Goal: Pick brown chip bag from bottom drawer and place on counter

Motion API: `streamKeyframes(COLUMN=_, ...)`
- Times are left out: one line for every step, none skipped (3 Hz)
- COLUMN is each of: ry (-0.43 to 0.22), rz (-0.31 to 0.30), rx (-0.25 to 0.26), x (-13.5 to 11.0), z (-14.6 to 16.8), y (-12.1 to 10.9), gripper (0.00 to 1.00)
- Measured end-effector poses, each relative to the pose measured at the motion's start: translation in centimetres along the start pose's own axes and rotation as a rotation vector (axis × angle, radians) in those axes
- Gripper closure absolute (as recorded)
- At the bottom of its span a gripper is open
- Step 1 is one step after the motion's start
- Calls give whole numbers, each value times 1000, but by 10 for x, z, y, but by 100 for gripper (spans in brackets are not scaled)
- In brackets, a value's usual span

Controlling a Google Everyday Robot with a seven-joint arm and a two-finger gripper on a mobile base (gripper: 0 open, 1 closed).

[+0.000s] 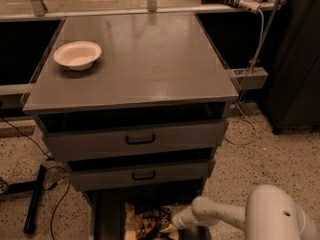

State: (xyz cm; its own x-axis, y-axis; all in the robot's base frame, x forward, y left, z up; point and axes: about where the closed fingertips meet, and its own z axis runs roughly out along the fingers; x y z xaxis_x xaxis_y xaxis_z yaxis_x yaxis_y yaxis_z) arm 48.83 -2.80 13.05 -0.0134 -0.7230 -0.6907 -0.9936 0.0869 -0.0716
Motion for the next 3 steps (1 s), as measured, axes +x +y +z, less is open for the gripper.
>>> streamKeyframes(ry=0, rz=0, rx=0, x=0, z=0, y=0, gripper=88)
streamKeyframes(ry=0, rz=0, rx=0, x=-3, z=-3, y=0, gripper=100)
streamKeyframes(ry=-13, rz=0, rx=3, x=-11, z=-17, y=7, gripper=100)
